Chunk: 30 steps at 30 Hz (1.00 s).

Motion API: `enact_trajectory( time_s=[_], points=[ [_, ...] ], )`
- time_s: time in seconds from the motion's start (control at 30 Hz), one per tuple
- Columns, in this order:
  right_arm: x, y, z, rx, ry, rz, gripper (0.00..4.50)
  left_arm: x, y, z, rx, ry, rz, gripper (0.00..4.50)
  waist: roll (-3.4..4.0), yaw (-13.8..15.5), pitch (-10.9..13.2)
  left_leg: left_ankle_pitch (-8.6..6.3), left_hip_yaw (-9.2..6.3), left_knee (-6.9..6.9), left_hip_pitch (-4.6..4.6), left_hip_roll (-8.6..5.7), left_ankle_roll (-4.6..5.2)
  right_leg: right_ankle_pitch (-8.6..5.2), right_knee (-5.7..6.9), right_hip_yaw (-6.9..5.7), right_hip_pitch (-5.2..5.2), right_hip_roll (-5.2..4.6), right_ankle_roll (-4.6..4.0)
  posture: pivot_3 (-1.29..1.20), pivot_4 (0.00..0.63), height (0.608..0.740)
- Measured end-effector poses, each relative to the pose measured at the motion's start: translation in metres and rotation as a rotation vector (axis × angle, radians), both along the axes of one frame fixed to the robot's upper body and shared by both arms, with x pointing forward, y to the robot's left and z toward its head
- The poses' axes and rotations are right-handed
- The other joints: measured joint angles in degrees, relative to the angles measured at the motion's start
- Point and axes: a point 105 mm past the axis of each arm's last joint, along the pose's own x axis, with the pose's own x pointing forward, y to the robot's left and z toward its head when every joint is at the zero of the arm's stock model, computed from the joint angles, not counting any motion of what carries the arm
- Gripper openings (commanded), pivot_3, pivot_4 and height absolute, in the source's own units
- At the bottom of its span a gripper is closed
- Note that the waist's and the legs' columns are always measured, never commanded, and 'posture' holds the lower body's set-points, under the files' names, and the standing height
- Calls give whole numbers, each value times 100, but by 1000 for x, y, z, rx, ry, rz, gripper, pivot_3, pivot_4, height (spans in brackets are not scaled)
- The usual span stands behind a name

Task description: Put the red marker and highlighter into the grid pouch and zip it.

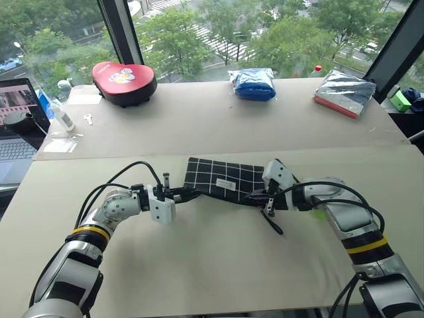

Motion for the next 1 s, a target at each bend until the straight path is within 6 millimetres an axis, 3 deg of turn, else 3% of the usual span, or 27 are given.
enact_trajectory(
  time_s=[0.1,0.27,0.4,0.6,0.83,1.0],
  points=[
    [13,4,18,127,1,-62,1492,-8,5,-7,52,139,-2,0,1,-91,0,0,1,-2,-1,1,0,0,4,8,-5,0,0,0,150,740],
    [27,-6,65,311,-29,-128,3181,-23,12,-17,89,332,31,0,1,-117,-1,-1,0,-11,-2,7,0,0,7,9,-13,8,0,0,150,740],
    [12,-12,79,400,55,-71,3181,-32,19,-13,132,432,92,0,2,-90,0,-2,0,-11,-7,8,-2,0,6,10,-21,9,0,0,150,740],
    [-5,-34,74,274,29,-68,3181,-34,24,-5,110,562,288,0,1,-67,0,-3,4,-10,-8,8,-2,0,10,10,-22,10,0,0,150,740],
    [-16,-18,54,158,-3,23,3181,-49,4,1,68,638,371,0,-1,-70,2,-3,18,-10,-8,10,-5,0,21,19,-31,7,0,0,150,740],
    [-15,1,49,171,-33,75,3181,-56,2,-5,97,662,411,0,-1,-57,2,-2,19,-10,-8,10,-8,2,21,20,-30,7,-4,0,150,740]
  ],
)
